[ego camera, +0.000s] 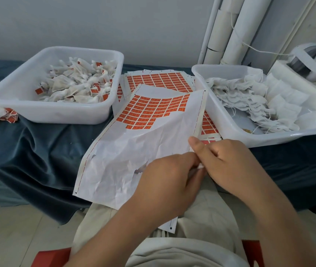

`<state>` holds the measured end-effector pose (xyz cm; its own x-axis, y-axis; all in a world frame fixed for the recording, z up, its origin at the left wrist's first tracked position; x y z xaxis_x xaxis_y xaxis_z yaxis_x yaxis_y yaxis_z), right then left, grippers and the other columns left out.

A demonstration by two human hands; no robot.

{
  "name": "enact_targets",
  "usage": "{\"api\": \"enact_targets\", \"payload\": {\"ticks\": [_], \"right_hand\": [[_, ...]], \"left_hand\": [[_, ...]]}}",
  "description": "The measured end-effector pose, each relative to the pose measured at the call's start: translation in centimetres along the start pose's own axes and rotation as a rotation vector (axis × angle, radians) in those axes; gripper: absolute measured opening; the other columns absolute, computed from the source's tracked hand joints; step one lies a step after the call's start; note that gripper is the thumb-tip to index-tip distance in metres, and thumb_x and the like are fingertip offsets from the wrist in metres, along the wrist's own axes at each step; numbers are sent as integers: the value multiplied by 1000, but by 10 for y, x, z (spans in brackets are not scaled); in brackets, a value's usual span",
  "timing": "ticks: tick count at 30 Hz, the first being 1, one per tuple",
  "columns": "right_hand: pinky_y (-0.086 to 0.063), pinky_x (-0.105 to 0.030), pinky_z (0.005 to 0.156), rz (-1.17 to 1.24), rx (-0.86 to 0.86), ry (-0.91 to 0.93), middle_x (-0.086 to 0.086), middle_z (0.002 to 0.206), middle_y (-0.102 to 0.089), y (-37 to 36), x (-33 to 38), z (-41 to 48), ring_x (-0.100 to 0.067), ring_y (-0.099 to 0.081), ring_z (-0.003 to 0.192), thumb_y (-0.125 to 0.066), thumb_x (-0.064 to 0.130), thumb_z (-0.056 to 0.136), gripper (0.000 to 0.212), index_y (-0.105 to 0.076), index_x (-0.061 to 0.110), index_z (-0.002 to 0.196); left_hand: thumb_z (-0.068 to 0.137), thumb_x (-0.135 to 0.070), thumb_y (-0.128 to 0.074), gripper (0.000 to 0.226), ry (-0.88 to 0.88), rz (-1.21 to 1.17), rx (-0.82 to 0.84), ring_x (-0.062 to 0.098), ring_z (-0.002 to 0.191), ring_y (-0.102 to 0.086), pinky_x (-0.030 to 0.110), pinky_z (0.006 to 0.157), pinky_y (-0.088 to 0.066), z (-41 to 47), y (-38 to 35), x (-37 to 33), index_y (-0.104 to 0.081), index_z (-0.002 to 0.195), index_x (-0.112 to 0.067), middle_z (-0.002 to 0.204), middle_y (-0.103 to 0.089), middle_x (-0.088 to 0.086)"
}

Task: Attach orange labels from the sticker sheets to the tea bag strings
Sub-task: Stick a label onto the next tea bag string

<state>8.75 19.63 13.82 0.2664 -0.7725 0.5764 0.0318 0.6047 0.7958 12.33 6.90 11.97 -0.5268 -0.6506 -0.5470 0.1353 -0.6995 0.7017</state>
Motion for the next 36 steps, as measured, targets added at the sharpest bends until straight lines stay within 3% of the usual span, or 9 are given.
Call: {"api": "enact_targets", "payload": {"ticks": [5, 8, 10, 15, 17, 20, 23, 29, 36], "right_hand": [[-35, -17, 53, 88, -218, 172, 2, 48, -50, -10, 9, 1, -15, -54, 55, -29, 64, 103, 67, -39, 25, 50], [-40, -20, 57, 360, -148, 31, -7, 54, -50, -23, -9, 7, -13, -49, 51, -37, 72, 98, 70, -46, 14, 59], [-41, -32, 64, 639, -108, -165, -10, 57, -47, -35, -26, 10, -19, -48, 54, -55, 74, 89, 67, -47, 14, 60], [-58, -44, 94, 1623, -44, -443, 7, 57, -38, -74, -50, 22, -8, -45, 54, -75, 23, 95, 15, -71, 25, 81], [-61, -41, 85, 1730, -64, -521, 8, 59, -37, -85, -57, 24, -9, -45, 55, -78, 21, 91, 7, -76, 25, 86], [-59, -31, 67, 1740, -36, -636, 8, 55, -29, -100, -65, 24, -9, -34, 47, -81, 24, 85, 14, -71, 27, 76], [-57, -28, 64, 1651, 15, -727, 7, 54, -30, -112, -71, 20, -9, -34, 45, -78, 26, 91, 36, -63, 26, 58], [-57, -30, 60, 1486, 113, -736, 6, 52, -38, -127, -64, 17, -8, -44, 43, -75, 30, 95, 49, -61, 23, 48], [-63, -35, 73, 1317, 200, -705, 7, 77, -74, -144, -58, 14, -10, -72, 70, -71, 37, 99, 13, -78, 27, 99]], "left_hand": [[97, -33, -57, 28, 67, 20, -101, 6, 51, -47, 13, 49, -25, -1, 8, 9, -39, 76, -38, 54, -34, -20], [98, -36, -64, 4, 64, -288, -22, 3, 66, -66, 11, 59, -47, 3, 13, 17, -64, 98, -33, 68, -64, -18], [97, -46, -66, 26, 201, -552, -40, 5, 81, -75, 22, 72, -62, 8, 19, 45, -64, 120, -34, 88, -77, -17], [103, -47, -59, 32, 497, 117, -173, 8, 113, -69, 31, 95, -59, 39, 32, 141, -64, 133, -38, 127, -71, -18], [98, -60, -60, 56, 620, 215, -42, 20, 135, -59, 42, 104, -53, 52, 21, 172, -51, 149, -38, 152, -57, -9], [91, -73, -59, 73, 603, 279, 142, 19, 124, -63, 33, 88, -56, 60, 2, 193, -45, 152, -36, 146, -61, -8], [85, -81, -59, 64, 515, 358, 159, 7, 92, -57, 18, 62, -36, 51, -5, 189, -59, 133, -38, 121, -69, -14], [94, -67, -59, 36, 391, 492, 67, 6, 65, -56, 22, 56, -37, 22, -6, 157, -60, 87, -32, 76, -61, -15], [103, -37, -61, 29, 184, 599, -52, 17, 73, -65, 25, 65, -49, -3, -11, 133, -79, 87, -20, 84, -71, -6]]}}
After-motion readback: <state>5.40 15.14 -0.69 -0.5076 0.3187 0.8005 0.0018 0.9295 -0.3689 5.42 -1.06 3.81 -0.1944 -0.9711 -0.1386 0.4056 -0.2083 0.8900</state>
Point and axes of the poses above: each hand's wrist, its own z-axis towards the middle knuckle, its own y-axis out of the back of the hand, x = y × z, the point moved 7 cm from there along z, towards the middle knuckle
